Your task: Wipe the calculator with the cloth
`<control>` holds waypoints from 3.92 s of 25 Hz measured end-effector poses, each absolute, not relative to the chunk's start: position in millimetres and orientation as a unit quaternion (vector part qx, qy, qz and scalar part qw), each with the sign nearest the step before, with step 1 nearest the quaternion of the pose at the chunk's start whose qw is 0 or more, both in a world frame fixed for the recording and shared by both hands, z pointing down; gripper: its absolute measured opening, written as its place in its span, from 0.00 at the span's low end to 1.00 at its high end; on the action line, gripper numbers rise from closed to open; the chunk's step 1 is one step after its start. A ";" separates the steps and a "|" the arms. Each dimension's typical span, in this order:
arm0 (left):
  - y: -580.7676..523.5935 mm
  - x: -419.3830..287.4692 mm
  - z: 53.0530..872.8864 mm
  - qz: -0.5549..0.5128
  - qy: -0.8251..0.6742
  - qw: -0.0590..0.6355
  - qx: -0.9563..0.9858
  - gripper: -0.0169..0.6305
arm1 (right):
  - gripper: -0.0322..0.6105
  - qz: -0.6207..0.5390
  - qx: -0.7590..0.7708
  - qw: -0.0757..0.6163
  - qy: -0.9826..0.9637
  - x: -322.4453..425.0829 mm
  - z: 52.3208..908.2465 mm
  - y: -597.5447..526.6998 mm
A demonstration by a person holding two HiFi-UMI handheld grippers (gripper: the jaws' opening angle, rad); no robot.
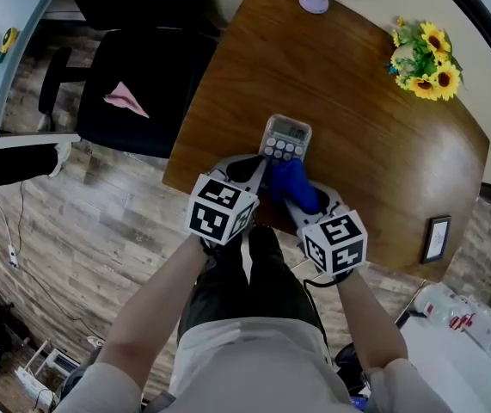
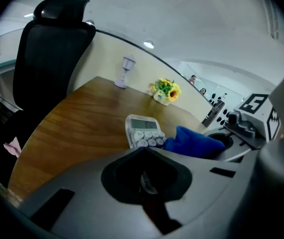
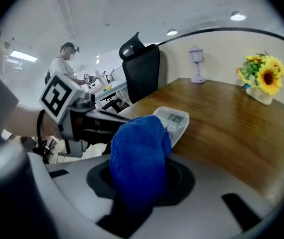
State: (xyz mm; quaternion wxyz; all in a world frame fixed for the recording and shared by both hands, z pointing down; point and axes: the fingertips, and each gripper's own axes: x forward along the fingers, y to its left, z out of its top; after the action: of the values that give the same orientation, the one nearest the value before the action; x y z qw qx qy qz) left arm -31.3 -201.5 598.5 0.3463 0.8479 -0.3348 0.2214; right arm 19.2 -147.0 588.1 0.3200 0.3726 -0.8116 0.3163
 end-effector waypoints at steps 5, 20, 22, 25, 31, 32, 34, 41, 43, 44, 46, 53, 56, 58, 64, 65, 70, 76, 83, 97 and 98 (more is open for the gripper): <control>-201.5 -31.0 598.6 0.222 -0.331 0.346 0.850 0.03 | 0.24 0.315 0.330 0.354 -0.816 9.2 592.0 -112.2; -202.2 -30.1 599.2 0.212 -0.321 0.354 0.853 0.03 | 0.25 0.268 0.511 0.240 -0.781 37.1 567.5 -280.4; -201.6 -29.8 599.1 0.211 -0.320 0.352 0.854 0.03 | 0.25 0.266 0.493 0.259 -0.787 23.5 577.5 -273.9; -201.4 -30.8 598.9 0.208 -0.322 0.349 0.855 0.03 | 0.24 0.243 0.471 0.287 -0.798 7.0 583.9 -254.3; -200.9 -32.3 599.7 0.210 -0.331 0.340 0.855 0.03 | 0.24 0.261 0.424 0.306 -0.811 -8.2 583.0 -209.8; -200.9 -33.0 599.7 0.204 -0.332 0.346 0.853 0.03 | 0.24 0.266 0.418 0.308 -0.812 -10.6 582.8 -202.2; -200.9 -34.3 599.1 0.192 -0.336 0.353 0.852 0.03 | 0.24 0.281 0.413 0.307 -0.810 -12.7 582.1 -189.5; -193.3 -48.1 605.9 0.225 -0.371 0.333 0.837 0.03 | 0.25 0.299 0.380 0.339 -0.807 -17.3 584.3 -147.3; -186.9 -55.7 608.9 0.237 -0.373 0.339 0.831 0.03 | 0.25 0.308 0.361 0.357 -0.805 -20.0 584.8 -137.0; -183.5 -60.4 610.0 0.242 -0.376 0.343 0.826 0.03 | 0.25 0.314 0.353 0.363 -0.803 -20.8 584.5 -132.9; -176.0 -70.2 609.3 0.252 -0.381 0.350 0.818 0.03 | 0.25 0.320 0.345 0.365 -0.803 -20.9 580.0 -128.6; -154.9 -94.4 560.0 0.265 -0.386 0.337 0.817 0.03 | 0.25 0.319 0.355 0.335 -0.812 -14.7 532.0 -129.8; -159.1 -104.9 533.5 0.264 -0.395 0.310 0.823 0.03 | 0.25 0.307 0.364 0.316 -0.821 -15.1 503.8 -139.2; -163.1 -109.0 515.2 0.263 -0.399 0.291 0.829 0.03 | 0.25 0.291 0.373 0.304 -0.827 -14.3 482.2 -146.4; -178.6 -116.1 450.6 0.240 -0.412 0.231 0.848 0.03 | 0.25 0.230 0.400 0.260 -0.848 -12.7 404.8 -166.5; -181.1 -116.0 439.9 0.235 -0.413 0.223 0.851 0.03 | 0.25 0.221 0.402 0.252 -0.852 -13.2 392.0 -169.3; -189.3 -114.9 384.5 0.212 -0.416 0.180 0.866 0.03 | 0.25 0.187 0.413 0.204 -0.868 -12.3 331.5 -180.2; -196.4 -119.7 304.5 0.176 -0.430 0.116 0.878 0.03 | 0.25 0.131 0.427 0.149 -0.882 -8.8 254.9 -187.8; -197.7 -131.1 211.9 0.113 -0.461 0.037 0.879 0.03 | 0.25 0.070 0.440 0.102 -0.889 -5.2 182.7 -185.9; -153.3 -120.8 120.3 0.103 -0.441 -0.093 0.887 0.03 | 0.25 -0.028 0.442 0.079 -0.893 5.3 101.2 -141.0; -148.8 -121.7 117.9 0.107 -0.440 -0.098 0.886 0.03 | 0.25 -0.032 0.441 0.083 -0.893 5.8 100.1 -136.9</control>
State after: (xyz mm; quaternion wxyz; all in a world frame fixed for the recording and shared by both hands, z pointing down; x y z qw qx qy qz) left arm -121.7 -148.8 117.9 -0.0981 0.8862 -0.4399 0.1074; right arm 5.8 -136.9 100.1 0.0834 0.4409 -0.8931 -0.0320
